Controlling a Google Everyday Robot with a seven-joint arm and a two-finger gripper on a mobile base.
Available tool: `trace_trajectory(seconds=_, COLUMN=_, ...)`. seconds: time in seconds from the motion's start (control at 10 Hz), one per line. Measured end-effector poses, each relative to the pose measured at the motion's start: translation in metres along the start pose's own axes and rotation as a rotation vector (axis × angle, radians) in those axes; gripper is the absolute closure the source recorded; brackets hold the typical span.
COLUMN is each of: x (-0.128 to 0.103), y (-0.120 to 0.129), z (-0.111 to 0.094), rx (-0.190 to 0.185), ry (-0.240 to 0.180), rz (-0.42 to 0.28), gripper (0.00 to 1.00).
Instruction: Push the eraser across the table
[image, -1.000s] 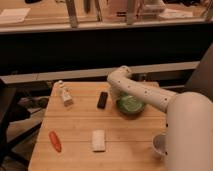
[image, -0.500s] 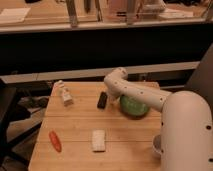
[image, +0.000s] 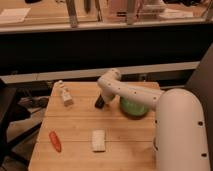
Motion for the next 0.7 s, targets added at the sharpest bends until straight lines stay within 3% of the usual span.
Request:
trace_trajectory(seconds=0.2, x=-0.002, y=0.000, z=0.000, rx=-0.005, ry=0.007, rz=-0.018, gripper=0.96)
trace_trajectory(seconds=0.5, x=-0.031, y=-0.014, z=0.003, rx=-0.012, ry=0.008, rz=-0.075, gripper=0.96)
trace_trajectory(seconds=0.7, x=-0.034, y=-0.014, z=0.003, rx=-0.017, ry=0.015, rz=-0.095, gripper=0.96)
